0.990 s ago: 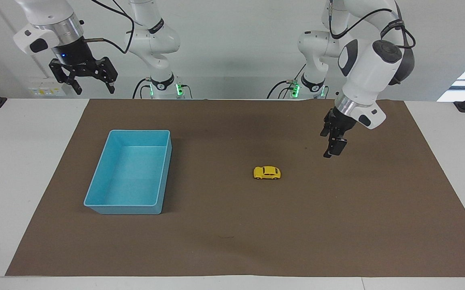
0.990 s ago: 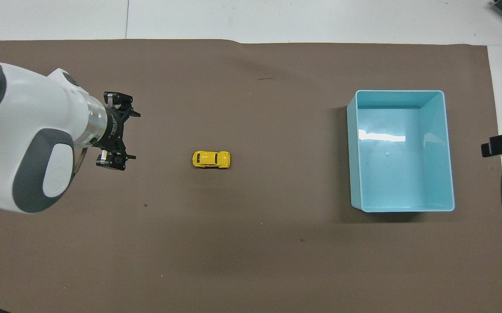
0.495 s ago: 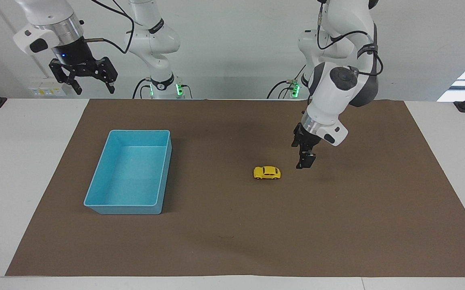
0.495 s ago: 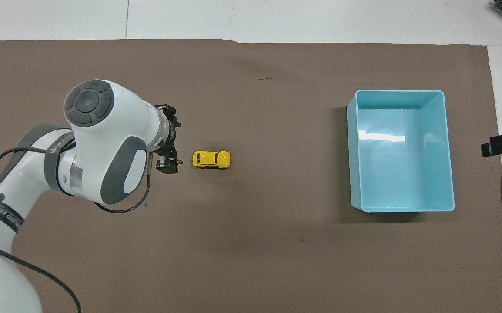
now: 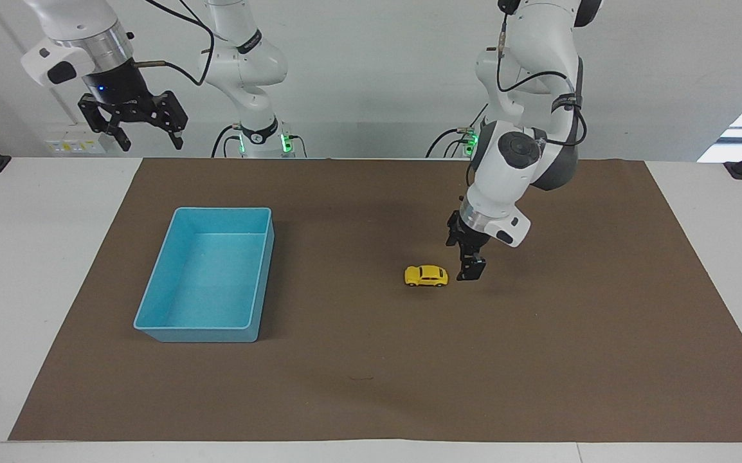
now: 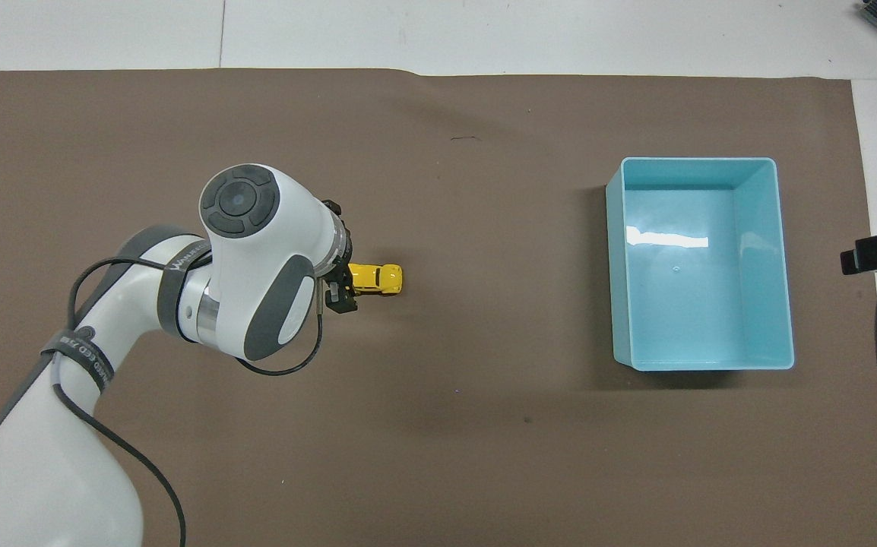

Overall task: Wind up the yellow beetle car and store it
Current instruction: 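Press down on the yellow car and pull it back with the left gripper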

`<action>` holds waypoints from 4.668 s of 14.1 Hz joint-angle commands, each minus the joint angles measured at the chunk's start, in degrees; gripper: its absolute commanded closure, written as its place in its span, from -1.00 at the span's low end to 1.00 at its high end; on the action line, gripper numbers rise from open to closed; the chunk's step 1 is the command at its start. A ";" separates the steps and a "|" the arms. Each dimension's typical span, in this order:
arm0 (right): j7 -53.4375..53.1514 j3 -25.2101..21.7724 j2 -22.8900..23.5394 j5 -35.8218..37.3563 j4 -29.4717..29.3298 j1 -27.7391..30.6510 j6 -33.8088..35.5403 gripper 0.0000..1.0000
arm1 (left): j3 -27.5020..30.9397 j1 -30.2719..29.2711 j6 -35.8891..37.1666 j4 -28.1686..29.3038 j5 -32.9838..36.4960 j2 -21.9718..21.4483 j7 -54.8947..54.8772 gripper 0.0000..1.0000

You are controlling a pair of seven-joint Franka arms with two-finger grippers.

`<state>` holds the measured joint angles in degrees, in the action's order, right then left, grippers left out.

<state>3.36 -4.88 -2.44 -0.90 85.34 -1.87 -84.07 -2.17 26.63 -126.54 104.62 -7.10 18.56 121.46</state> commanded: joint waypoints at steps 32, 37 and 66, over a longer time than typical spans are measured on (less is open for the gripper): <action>-1.25 0.13 -0.64 -1.12 0.52 0.29 -0.21 -1.00 | 1.02 -0.43 -5.30 2.60 1.39 4.56 -0.70 1.00; -1.16 0.13 -0.64 -1.12 0.44 0.29 -0.21 -1.00 | 1.11 -2.80 -4.60 2.60 1.83 4.65 -1.84 1.00; -1.33 0.04 -0.64 -1.04 0.52 0.29 -0.30 -1.00 | 1.11 -10.37 -2.48 3.48 4.20 3.95 -11.59 -1.00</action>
<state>3.36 -4.88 -2.44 -0.90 85.34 -1.87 -84.07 -1.28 17.45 -126.69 107.68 -4.91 20.85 111.42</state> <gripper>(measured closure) 0.000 0.498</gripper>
